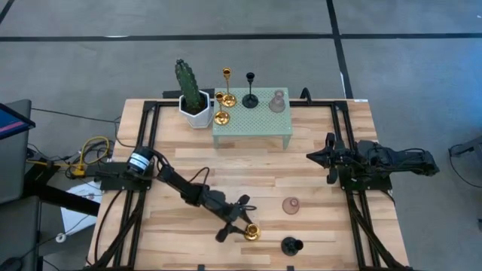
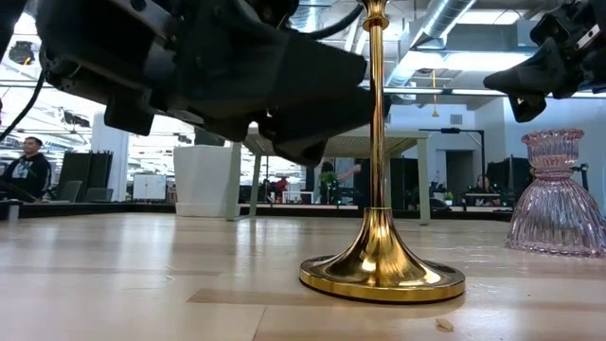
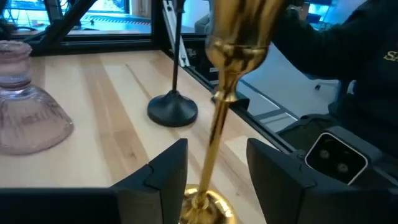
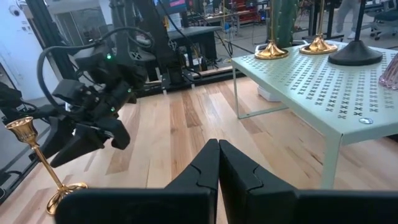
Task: Pick & Place candle stick holders
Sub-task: Put the gold candle holder on the shelf
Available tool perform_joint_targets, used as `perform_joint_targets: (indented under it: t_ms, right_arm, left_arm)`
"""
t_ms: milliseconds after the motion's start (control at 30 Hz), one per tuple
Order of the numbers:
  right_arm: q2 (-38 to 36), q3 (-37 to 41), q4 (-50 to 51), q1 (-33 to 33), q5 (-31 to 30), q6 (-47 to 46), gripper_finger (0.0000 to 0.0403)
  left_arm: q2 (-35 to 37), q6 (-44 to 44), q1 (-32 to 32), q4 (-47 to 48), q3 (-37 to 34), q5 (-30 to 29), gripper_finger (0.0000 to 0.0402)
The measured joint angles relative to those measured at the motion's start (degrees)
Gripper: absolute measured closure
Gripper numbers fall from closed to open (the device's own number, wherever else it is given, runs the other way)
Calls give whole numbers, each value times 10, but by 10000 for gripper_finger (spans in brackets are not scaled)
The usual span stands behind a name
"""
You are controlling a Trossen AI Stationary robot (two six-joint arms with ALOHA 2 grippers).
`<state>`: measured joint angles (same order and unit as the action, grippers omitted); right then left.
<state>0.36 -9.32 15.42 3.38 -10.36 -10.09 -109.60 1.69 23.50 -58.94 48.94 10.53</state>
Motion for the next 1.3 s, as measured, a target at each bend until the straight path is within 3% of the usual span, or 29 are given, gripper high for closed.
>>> perform_joint_targets:
  t_ms: [400,1300]
  right_arm:
    - [0,0,0,0,0,0,403]
    - [0,0,8,0,0,0,403]
  left_arm:
    - [0,-1,14,4,1,-75,245]
    - [-33,20,19,2,39,-76,300]
